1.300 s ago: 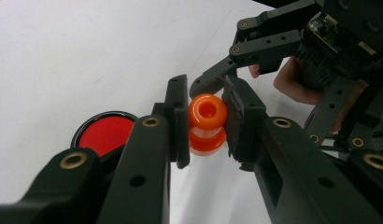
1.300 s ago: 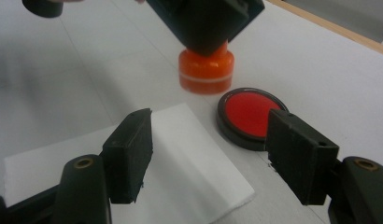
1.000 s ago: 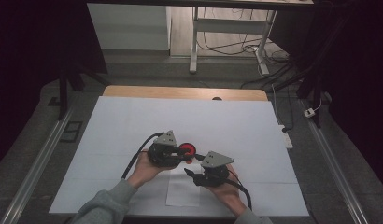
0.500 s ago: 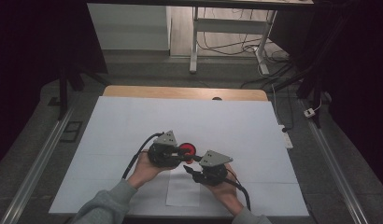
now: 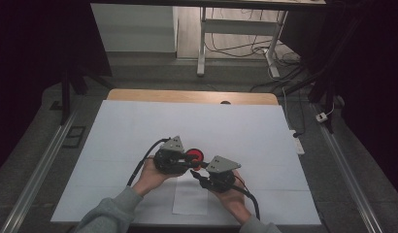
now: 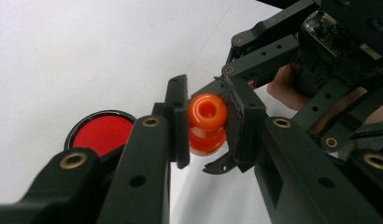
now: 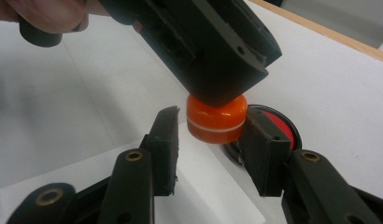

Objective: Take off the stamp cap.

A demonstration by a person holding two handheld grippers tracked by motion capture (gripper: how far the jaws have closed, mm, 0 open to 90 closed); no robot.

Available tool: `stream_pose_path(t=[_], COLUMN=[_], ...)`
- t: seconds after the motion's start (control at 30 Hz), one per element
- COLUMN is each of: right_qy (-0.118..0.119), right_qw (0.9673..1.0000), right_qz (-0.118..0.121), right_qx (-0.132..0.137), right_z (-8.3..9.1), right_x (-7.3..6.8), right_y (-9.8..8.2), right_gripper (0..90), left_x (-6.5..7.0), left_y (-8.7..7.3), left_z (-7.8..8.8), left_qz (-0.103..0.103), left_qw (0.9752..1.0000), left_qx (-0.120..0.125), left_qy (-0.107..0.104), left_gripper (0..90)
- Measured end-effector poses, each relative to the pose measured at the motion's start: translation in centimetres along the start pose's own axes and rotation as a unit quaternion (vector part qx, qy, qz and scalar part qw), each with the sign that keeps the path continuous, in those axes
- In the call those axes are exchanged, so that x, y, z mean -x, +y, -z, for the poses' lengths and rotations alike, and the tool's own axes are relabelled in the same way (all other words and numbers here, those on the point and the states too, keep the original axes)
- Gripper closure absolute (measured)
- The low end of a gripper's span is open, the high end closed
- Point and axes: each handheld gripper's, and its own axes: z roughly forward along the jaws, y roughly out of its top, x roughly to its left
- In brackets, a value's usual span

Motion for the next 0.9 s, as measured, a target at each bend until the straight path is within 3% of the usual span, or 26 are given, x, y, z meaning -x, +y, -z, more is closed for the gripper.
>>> stream_pose_path(t=[0.4, 0.9], right_qy=[-0.002, -0.015], right_qw=[1.0, 0.9998], right_qz=[-0.005, 0.008], right_qx=[0.001, -0.005], right_z=[-0.13, -0.15], right_x=[0.07, -0.11], right_y=[0.02, -0.15], right_gripper=[63.3, 64.8], left_x=[0.0, -0.17], left_y=[-0.01, -0.32], left_z=[0.03, -0.13], left_qz=[-0.001, 0.006], left_qw=[1.0, 1.0], left_qx=[-0.001, 0.005], left_qy=[0.002, 0.0], left_gripper=[72.4, 72.9])
